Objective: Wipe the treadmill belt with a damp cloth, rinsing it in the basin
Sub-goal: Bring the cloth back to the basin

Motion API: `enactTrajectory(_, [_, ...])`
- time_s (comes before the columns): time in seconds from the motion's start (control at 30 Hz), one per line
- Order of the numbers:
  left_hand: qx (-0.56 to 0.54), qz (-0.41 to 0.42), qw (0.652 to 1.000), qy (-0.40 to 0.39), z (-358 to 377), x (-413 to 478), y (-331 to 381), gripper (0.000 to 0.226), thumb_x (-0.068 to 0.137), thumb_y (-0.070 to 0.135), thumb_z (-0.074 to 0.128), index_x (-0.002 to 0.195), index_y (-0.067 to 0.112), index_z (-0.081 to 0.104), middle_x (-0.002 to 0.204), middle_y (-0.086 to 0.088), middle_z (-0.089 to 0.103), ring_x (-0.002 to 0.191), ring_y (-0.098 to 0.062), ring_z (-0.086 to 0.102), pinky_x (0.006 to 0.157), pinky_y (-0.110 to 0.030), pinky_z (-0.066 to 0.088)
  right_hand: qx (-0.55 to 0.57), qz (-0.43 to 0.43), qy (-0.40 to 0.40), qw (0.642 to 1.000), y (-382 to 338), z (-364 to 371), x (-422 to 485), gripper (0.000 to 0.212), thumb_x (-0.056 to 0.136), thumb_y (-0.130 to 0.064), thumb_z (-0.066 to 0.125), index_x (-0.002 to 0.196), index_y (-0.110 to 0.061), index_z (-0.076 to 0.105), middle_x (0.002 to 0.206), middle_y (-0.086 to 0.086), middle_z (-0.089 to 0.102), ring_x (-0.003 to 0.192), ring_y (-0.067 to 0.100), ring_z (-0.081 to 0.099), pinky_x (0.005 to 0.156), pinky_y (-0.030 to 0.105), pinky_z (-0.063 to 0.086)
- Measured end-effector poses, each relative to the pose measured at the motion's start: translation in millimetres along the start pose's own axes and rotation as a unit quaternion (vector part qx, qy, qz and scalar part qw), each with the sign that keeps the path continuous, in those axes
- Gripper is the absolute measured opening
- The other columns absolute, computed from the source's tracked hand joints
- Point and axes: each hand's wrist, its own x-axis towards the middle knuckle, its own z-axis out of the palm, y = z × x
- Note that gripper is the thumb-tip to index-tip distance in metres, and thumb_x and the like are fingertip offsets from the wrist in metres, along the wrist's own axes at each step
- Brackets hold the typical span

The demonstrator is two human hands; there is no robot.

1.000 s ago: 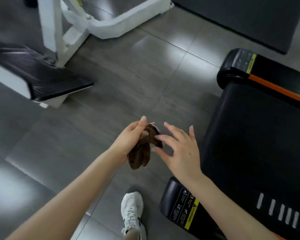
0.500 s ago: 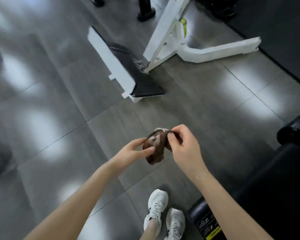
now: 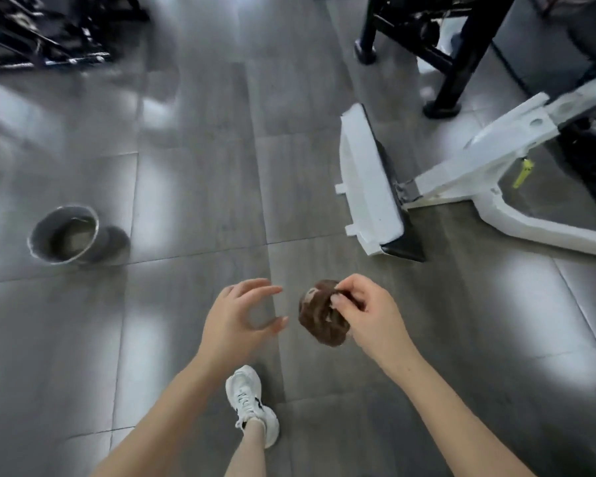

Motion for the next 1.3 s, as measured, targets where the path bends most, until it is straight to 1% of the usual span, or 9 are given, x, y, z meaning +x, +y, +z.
enactTrajectory(0.27, [0.045,-0.008,0.999,-0.017,-155.3,61.6,-115.8,0.049,0.068,0.060,0.052,0.104,0.033,0.071,0.110,0.004,0.066,0.095,-0.025,0.060,0.081,-0.034,0.048,0.075,-0.045,-0.187,0.979,-144.8,145.2,106.8,0.020,0.088,-0.006,0.062,0.076,-0.022,0.063,0.070,-0.005,0.065,0.067,0.008,0.058,0.068,0.027,0.047])
enactTrajectory(0.4, [-0.073,-0.171,0.982,0.038,-220.4,94.8,-160.8,0.027,0.073,0.037,0.060,0.088,0.018,0.072,0.088,0.001,0.070,0.084,-0.022,0.063,0.074,-0.035,0.051,0.108,-0.027,-0.188,0.976,-199.8,217.2,163.2,0.013,0.090,-0.007,0.060,0.087,-0.019,0.064,0.078,-0.002,0.067,0.071,0.005,0.060,0.071,0.022,0.047])
enactTrajectory(0.5, [-0.337,-0.336,0.874,0.101,-268.0,119.6,-197.6,0.006,0.084,0.001,0.062,0.082,0.007,0.064,0.083,-0.015,0.068,0.074,-0.028,0.064,0.079,-0.045,0.053,0.033,0.009,-0.129,0.991,-209.7,272.2,202.8,0.039,0.085,-0.034,0.068,0.120,-0.035,0.051,0.112,-0.007,0.062,0.102,0.006,0.057,0.093,0.035,0.046])
enactTrajectory(0.67, [-0.528,-0.451,0.708,0.132,-335.8,161.3,-262.7,0.006,0.091,0.005,0.057,0.086,0.006,0.060,0.075,-0.011,0.063,0.061,-0.019,0.062,0.052,-0.024,0.053,-0.107,-0.026,-0.287,0.951,-242.6,369.8,245.1,0.105,0.072,-0.048,0.076,0.149,-0.037,0.004,0.141,-0.016,0.041,0.132,-0.001,0.027,0.115,0.041,-0.008])
enactTrajectory(0.8, [-0.571,-0.491,0.637,0.164,-375.2,200.3,-324.7,0.011,0.093,0.006,0.055,0.083,0.009,0.058,0.071,-0.007,0.062,0.061,-0.018,0.058,0.055,-0.027,0.050,-0.150,-0.060,-0.280,0.946,-272.0,450.3,289.3,0.092,0.078,-0.038,0.073,0.149,-0.028,0.016,0.121,-0.013,0.058,0.123,0.005,0.046,0.117,0.043,-0.006])
enactTrajectory(0.97, [-0.622,-0.525,0.543,0.208,-411.9,249.8,-439.3,0.021,0.097,0.006,0.045,0.077,0.012,0.051,0.044,-0.001,0.060,0.050,-0.020,0.042,0.045,-0.018,0.049,-0.200,-0.076,-0.277,0.937,-289.0,545.5,366.0,0.041,0.085,-0.026,0.059,0.125,-0.031,0.051,0.101,-0.012,0.065,0.101,0.008,0.055,0.107,0.028,0.027])
enactTrajectory(1.07, [-0.589,-0.557,0.550,0.201,-412.7,276.5,-510.5,0.015,0.096,0.008,0.045,0.083,0.009,0.053,0.052,-0.003,0.064,0.043,-0.016,0.051,0.051,-0.024,0.045,-0.285,-0.105,-0.257,0.917,-286.1,595.0,409.7,0.030,0.087,-0.026,0.055,0.116,-0.034,0.059,0.098,-0.008,0.066,0.102,0.013,0.054,0.078,0.022,0.035])
enactTrajectory(1.2, [-0.540,-0.585,0.576,0.186,-389.4,301.9,-599.5,0.007,0.093,0.014,0.053,0.098,0.011,0.058,0.102,-0.008,0.062,0.069,-0.017,0.057,0.089,-0.043,0.042,-0.382,-0.098,-0.246,0.885,-261.9,656.9,455.6,0.029,0.089,-0.030,0.052,0.116,-0.032,0.061,0.101,-0.006,0.066,0.103,0.014,0.054,0.079,0.026,0.039])
enactTrajectory(1.3, [-0.504,-0.592,0.595,0.203,-360.1,313.1,-661.7,0.007,0.090,0.009,0.054,0.097,0.012,0.054,0.100,-0.010,0.061,0.070,-0.015,0.056,0.077,-0.035,0.037,-0.423,-0.053,-0.228,0.875,-229.0,704.0,484.9,0.029,0.092,-0.030,0.050,0.119,-0.026,0.061,0.107,-0.002,0.066,0.107,0.018,0.055,0.078,0.028,0.041])
